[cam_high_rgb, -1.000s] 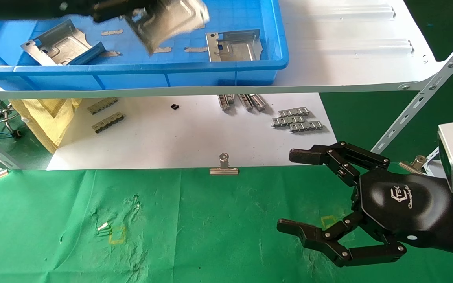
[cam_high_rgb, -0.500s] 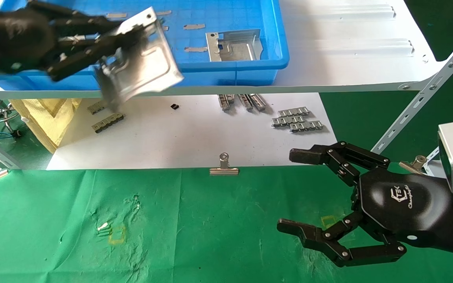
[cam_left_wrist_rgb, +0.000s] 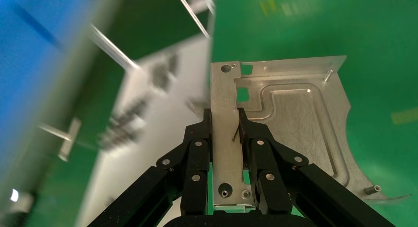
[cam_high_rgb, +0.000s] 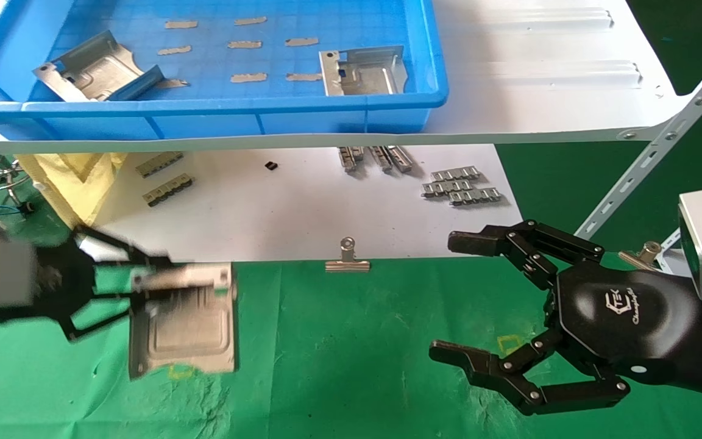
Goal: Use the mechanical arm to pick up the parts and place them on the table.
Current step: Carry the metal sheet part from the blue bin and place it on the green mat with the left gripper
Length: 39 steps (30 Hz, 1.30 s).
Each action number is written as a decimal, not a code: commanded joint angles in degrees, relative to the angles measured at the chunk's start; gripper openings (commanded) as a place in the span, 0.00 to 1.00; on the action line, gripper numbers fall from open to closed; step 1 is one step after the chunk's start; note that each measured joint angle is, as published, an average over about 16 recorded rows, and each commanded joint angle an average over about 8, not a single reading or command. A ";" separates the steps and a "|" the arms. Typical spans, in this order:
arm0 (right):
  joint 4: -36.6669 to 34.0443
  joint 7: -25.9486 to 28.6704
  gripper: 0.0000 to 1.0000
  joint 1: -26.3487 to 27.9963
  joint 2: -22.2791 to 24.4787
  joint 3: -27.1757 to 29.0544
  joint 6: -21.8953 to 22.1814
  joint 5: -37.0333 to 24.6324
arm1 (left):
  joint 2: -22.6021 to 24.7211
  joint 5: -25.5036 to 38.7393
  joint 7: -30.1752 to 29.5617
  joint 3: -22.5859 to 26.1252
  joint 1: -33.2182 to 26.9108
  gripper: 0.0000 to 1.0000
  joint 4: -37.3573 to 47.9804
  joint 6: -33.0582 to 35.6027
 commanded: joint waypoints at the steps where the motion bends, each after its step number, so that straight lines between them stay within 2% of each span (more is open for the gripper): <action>1: 0.00 0.00 1.00 0.00 0.00 0.00 0.00 0.00 | 0.99 2.24 3.75 1.62 0.55 0.00 2.68 -0.58; 7: 0.00 0.00 1.00 0.00 0.00 0.00 0.00 0.00 | 3.94 8.21 11.18 4.81 -0.70 0.00 10.93 -1.11; 8: 0.00 0.00 1.00 0.00 0.00 0.00 0.00 0.00 | 4.39 8.70 11.92 5.09 -0.91 0.03 12.26 -1.20; 9: 0.00 0.00 1.00 0.00 0.00 0.00 0.00 0.00 | 4.83 8.98 12.40 5.26 -1.09 0.10 13.59 -1.33; 10: 0.00 0.00 1.00 0.00 0.00 0.00 0.00 0.00 | 5.26 9.19 12.78 5.39 -1.29 0.21 14.88 -1.46; 15: 0.00 0.00 1.00 0.00 0.00 0.00 0.00 0.00 | 7.27 10.36 14.47 6.21 -2.04 0.84 20.08 -1.52; 17: 0.00 0.00 1.00 0.00 0.00 0.00 0.00 0.00 | 7.96 10.79 15.32 6.54 -2.18 0.99 21.48 -1.28; 25: 0.00 0.00 1.00 0.00 0.00 0.00 0.00 0.00 | 9.60 10.21 19.84 6.53 -2.41 1.00 25.39 -0.07; 29: 0.00 0.00 1.00 0.00 0.00 0.00 0.00 0.00 | 9.38 9.83 19.57 6.69 -3.27 1.00 26.64 0.71; 34: 0.00 0.00 1.00 0.00 0.00 0.00 0.00 0.00 | 7.95 7.51 14.75 6.48 -3.12 1.00 27.45 1.56; 39: 0.00 0.00 1.00 0.00 0.00 0.00 0.00 0.00 | 6.60 1.23 5.97 4.32 0.97 1.00 29.34 1.70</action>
